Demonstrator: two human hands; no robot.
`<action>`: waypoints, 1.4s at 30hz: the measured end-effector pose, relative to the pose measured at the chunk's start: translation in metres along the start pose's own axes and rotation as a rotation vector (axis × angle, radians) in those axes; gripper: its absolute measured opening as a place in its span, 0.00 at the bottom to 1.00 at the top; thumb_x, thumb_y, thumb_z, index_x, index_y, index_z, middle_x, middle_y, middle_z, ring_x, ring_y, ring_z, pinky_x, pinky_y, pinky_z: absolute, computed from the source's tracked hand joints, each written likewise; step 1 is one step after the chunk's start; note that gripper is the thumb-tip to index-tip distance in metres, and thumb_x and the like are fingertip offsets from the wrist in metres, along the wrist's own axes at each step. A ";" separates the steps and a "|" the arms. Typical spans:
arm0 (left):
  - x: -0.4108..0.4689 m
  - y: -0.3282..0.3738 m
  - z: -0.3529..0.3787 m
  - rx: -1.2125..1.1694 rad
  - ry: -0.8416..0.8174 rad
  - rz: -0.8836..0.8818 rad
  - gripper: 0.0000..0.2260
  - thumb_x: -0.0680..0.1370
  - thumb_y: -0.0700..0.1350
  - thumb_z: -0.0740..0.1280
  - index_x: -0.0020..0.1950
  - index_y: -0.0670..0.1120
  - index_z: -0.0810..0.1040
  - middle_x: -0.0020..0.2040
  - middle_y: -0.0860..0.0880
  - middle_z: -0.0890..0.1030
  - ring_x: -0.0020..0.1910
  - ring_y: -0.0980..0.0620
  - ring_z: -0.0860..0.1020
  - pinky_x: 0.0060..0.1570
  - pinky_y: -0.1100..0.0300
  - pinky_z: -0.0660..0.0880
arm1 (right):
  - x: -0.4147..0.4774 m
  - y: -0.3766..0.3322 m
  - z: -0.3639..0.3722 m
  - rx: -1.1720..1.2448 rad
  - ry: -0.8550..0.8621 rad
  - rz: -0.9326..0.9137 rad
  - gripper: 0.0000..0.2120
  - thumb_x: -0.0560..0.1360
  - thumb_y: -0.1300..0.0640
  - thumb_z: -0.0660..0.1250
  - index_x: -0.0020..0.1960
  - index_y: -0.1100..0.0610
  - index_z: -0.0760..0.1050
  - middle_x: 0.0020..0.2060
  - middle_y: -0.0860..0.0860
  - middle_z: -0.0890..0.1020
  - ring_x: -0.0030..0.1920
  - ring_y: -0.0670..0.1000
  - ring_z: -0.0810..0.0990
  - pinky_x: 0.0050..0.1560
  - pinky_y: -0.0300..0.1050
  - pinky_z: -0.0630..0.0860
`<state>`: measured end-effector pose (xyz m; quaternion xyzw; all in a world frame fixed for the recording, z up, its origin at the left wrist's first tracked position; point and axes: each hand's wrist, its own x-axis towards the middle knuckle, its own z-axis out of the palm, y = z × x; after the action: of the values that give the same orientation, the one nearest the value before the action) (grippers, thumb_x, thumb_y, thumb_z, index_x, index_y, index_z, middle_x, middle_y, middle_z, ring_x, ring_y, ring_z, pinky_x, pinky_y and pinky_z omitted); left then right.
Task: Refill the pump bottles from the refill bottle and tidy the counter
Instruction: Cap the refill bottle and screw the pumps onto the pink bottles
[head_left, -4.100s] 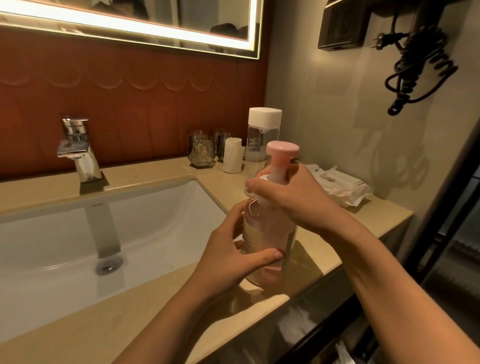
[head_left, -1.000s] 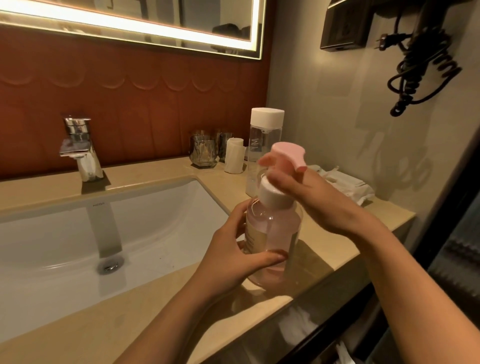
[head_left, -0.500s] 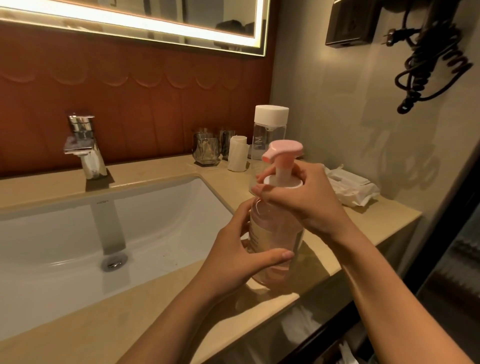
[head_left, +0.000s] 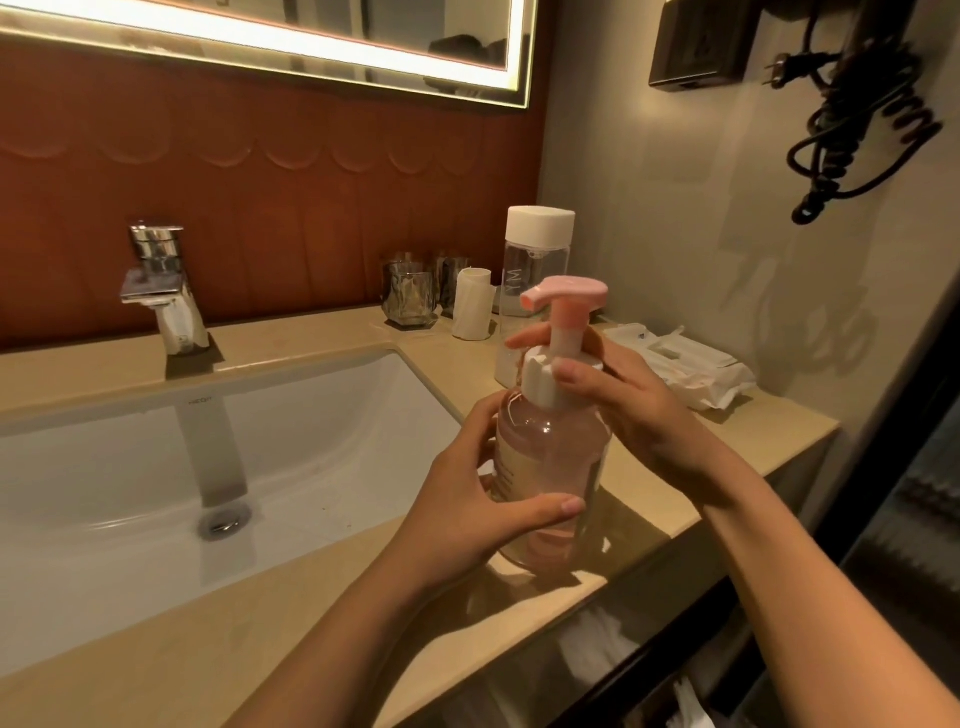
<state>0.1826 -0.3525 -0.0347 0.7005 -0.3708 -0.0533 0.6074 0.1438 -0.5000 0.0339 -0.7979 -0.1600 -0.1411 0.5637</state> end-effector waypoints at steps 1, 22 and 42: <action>0.000 0.001 0.001 0.002 0.001 0.001 0.33 0.61 0.60 0.75 0.61 0.72 0.62 0.57 0.72 0.72 0.56 0.70 0.72 0.47 0.74 0.73 | -0.001 0.002 0.000 0.023 0.016 -0.006 0.12 0.71 0.51 0.61 0.53 0.46 0.74 0.48 0.36 0.80 0.50 0.38 0.78 0.45 0.28 0.74; -0.007 0.006 0.000 -0.229 -0.125 -0.009 0.35 0.62 0.56 0.71 0.65 0.65 0.60 0.58 0.65 0.75 0.57 0.65 0.75 0.49 0.71 0.73 | -0.021 -0.009 0.004 -0.077 -0.012 0.034 0.17 0.73 0.45 0.58 0.61 0.40 0.69 0.60 0.37 0.76 0.59 0.35 0.73 0.53 0.26 0.70; -0.006 0.010 -0.001 -0.132 -0.063 -0.022 0.27 0.64 0.49 0.76 0.56 0.64 0.67 0.48 0.72 0.76 0.50 0.70 0.75 0.42 0.76 0.72 | -0.008 -0.012 0.021 -0.483 0.227 0.092 0.33 0.62 0.29 0.67 0.60 0.45 0.65 0.55 0.44 0.70 0.58 0.47 0.71 0.57 0.45 0.73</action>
<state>0.1744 -0.3477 -0.0279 0.6611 -0.3777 -0.1063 0.6396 0.1326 -0.4775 0.0337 -0.8948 -0.0211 -0.2381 0.3771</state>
